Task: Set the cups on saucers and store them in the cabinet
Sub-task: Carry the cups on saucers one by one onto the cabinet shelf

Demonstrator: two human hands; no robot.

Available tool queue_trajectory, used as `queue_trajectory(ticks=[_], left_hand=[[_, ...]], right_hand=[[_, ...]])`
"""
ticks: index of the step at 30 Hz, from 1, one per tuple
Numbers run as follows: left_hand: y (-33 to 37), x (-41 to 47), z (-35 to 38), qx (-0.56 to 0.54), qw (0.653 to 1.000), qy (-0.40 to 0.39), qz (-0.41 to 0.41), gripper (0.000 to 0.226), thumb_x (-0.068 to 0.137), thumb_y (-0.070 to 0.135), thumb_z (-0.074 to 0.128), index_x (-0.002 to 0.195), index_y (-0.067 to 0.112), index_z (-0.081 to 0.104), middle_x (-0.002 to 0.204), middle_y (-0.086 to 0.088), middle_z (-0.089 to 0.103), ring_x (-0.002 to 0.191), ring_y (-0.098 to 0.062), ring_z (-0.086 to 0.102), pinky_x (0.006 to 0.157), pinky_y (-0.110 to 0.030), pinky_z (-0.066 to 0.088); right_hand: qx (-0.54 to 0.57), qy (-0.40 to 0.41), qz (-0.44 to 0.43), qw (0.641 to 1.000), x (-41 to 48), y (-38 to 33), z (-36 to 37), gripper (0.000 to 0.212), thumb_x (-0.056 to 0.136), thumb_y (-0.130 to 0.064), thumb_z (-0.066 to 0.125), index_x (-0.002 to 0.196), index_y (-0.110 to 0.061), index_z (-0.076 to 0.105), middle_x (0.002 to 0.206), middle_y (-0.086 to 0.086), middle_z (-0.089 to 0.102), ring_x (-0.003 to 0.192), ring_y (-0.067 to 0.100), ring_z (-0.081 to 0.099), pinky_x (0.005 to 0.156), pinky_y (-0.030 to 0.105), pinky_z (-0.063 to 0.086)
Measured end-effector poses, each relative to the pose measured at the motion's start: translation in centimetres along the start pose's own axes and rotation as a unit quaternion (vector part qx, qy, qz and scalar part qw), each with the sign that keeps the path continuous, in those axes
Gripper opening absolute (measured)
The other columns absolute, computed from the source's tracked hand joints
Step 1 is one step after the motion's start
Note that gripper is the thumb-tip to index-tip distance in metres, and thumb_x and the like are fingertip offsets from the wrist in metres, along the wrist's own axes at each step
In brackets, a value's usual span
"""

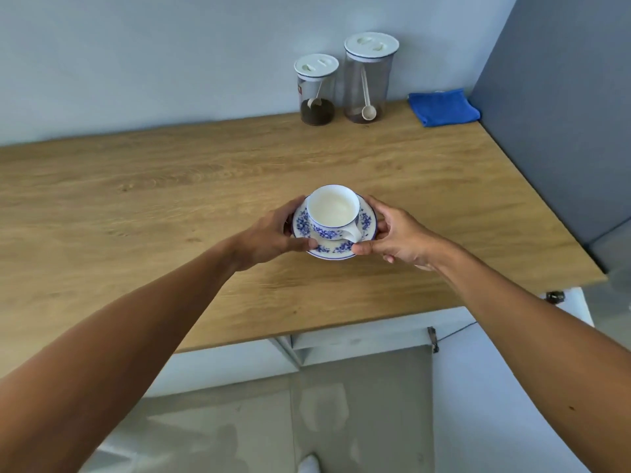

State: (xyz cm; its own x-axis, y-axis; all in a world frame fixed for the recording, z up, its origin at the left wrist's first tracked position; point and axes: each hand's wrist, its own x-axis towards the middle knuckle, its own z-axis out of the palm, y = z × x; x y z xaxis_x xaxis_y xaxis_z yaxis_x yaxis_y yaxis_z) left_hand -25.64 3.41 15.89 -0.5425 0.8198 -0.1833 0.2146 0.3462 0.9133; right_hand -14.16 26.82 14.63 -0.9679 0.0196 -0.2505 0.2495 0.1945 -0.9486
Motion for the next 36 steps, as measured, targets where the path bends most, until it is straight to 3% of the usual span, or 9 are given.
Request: queue_trajectory(ticks=[5, 12, 18, 22, 25, 28, 30, 32, 36], left_hand=[[1.1, -3.0, 4.3, -0.015, 1.0, -0.014, 0.0, 0.077, 0.084, 0.009, 0.077, 0.149, 0.023, 0.038, 0.13, 0.003, 0.063, 0.108, -0.004, 0.063, 0.088, -0.018, 0.05], [2.7, -9.0, 12.1, -0.018, 1.0, -0.019, 0.011, 0.077, 0.084, 0.009, 0.077, 0.148, 0.02, 0.038, 0.134, 0.001, 0.062, 0.118, -0.011, 0.062, 0.097, -0.023, 0.05], [3.2, -14.4, 18.1, -0.049, 0.998, -0.036, -0.004, 0.076, 0.085, 0.004, 0.075, 0.149, 0.02, 0.037, 0.134, 0.0, 0.062, 0.121, -0.014, 0.062, 0.098, -0.025, 0.051], [1.9, -16.0, 20.1, -0.061, 0.996, -0.052, -0.025, 0.082, 0.083, 0.01, 0.079, 0.15, 0.025, 0.035, 0.136, 0.0, 0.061, 0.125, -0.019, 0.06, 0.107, -0.041, 0.047], [0.1, -15.9, 21.0, -0.063, 0.995, -0.065, -0.049, 0.088, 0.081, 0.018, 0.082, 0.152, 0.028, 0.031, 0.136, -0.001, 0.061, 0.125, -0.021, 0.059, 0.109, -0.046, 0.046], [-2.3, -15.1, 22.1, -0.064, 0.994, -0.061, -0.063, 0.089, 0.082, 0.013, 0.08, 0.153, 0.027, 0.028, 0.136, 0.0, 0.06, 0.123, -0.018, 0.06, 0.104, -0.034, 0.05], [-4.3, -14.1, 22.6, -0.062, 0.994, -0.064, -0.064, 0.084, 0.082, 0.009, 0.079, 0.15, 0.026, 0.033, 0.134, 0.0, 0.06, 0.12, -0.016, 0.06, 0.098, -0.025, 0.051], [-6.4, -13.2, 23.0, -0.051, 0.995, -0.058, -0.063, 0.08, 0.082, 0.011, 0.08, 0.147, 0.029, 0.037, 0.131, 0.0, 0.061, 0.117, -0.015, 0.061, 0.096, -0.022, 0.051], [-10.6, -10.5, 23.5, -0.055, 0.995, -0.042, -0.077, 0.084, 0.08, 0.012, 0.081, 0.148, 0.03, 0.034, 0.129, 0.003, 0.06, 0.111, -0.008, 0.061, 0.09, -0.017, 0.051]], right_hand=[[0.012, 0.028, 0.005, 1.0, -6.6, 0.9, 0.8, 0.085, 0.074, -0.002, 0.084, 0.117, -0.063, 0.043, 0.105, 0.0, 0.075, 0.071, 0.007, 0.057, 0.04, 0.022, 0.036], [0.028, 0.009, -0.003, 1.0, -16.5, 3.6, 1.8, 0.088, 0.077, -0.001, 0.082, 0.144, -0.04, 0.041, 0.108, 0.006, 0.072, 0.079, 0.017, 0.052, 0.044, 0.025, 0.033], [0.014, 0.014, 0.014, 1.0, -24.1, 5.7, 3.6, 0.092, 0.076, -0.002, 0.083, 0.146, -0.04, 0.039, 0.114, 0.007, 0.073, 0.079, 0.017, 0.054, 0.044, 0.025, 0.035], [0.023, 0.033, 0.049, 0.998, -26.8, 7.5, 4.9, 0.104, 0.075, -0.004, 0.084, 0.154, -0.036, 0.025, 0.112, 0.003, 0.073, 0.079, 0.015, 0.056, 0.045, 0.025, 0.037], [0.037, 0.026, 0.059, 0.997, -27.3, 9.3, 5.7, 0.098, 0.075, -0.005, 0.085, 0.147, -0.045, 0.032, 0.111, 0.005, 0.074, 0.077, 0.015, 0.057, 0.046, 0.026, 0.036], [0.033, 0.024, 0.069, 0.997, -26.8, 11.4, 6.4, 0.086, 0.077, -0.008, 0.084, 0.127, -0.063, 0.04, 0.112, 0.003, 0.074, 0.082, 0.017, 0.057, 0.045, 0.024, 0.036], [0.024, 0.029, 0.082, 0.996, -25.7, 13.5, 6.8, 0.086, 0.077, -0.013, 0.085, 0.134, -0.058, 0.039, 0.114, 0.0, 0.073, 0.087, 0.015, 0.062, 0.043, 0.022, 0.036], [0.022, 0.032, 0.096, 0.995, -24.5, 15.5, 7.2, 0.09, 0.078, -0.013, 0.085, 0.144, -0.048, 0.035, 0.116, -0.003, 0.073, 0.092, 0.012, 0.067, 0.042, 0.021, 0.038], [0.018, 0.041, 0.1, 0.994, -21.5, 18.9, 7.2, 0.091, 0.078, -0.009, 0.084, 0.145, -0.044, 0.034, 0.117, -0.003, 0.071, 0.098, 0.011, 0.068, 0.045, 0.017, 0.043]])
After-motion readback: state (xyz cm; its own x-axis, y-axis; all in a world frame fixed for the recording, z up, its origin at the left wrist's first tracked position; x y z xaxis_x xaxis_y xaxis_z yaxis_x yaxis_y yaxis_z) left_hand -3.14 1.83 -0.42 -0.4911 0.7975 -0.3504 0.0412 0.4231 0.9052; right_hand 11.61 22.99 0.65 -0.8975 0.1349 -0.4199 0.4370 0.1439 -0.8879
